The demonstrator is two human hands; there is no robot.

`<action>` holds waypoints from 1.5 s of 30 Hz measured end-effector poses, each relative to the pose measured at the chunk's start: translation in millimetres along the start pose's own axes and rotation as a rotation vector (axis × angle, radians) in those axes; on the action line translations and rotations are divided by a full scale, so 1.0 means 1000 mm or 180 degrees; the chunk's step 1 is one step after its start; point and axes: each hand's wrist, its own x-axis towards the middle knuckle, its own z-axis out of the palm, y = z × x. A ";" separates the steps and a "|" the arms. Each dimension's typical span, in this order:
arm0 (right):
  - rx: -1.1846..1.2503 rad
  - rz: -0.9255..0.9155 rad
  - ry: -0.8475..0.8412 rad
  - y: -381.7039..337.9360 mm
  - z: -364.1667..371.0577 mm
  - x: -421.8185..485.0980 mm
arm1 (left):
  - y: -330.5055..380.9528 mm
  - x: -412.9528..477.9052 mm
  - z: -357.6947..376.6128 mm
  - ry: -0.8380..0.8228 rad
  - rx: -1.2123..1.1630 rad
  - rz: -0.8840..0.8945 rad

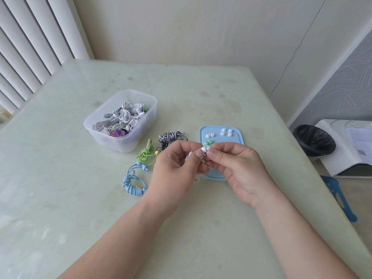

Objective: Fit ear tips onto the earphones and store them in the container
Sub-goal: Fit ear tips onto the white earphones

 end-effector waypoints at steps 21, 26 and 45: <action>-0.0327 -0.0591 -0.0437 -0.004 -0.001 -0.004 | 0.001 0.003 -0.002 0.0157 -0.0202 0.0093; -0.0608 -0.0552 -0.0562 -0.001 0.001 -0.003 | 0.015 0.002 -0.002 0.0188 -0.0138 0.0076; -0.0635 0.0326 -0.0455 -0.019 0.112 0.039 | 0.096 0.129 -0.118 0.0553 0.2942 0.0137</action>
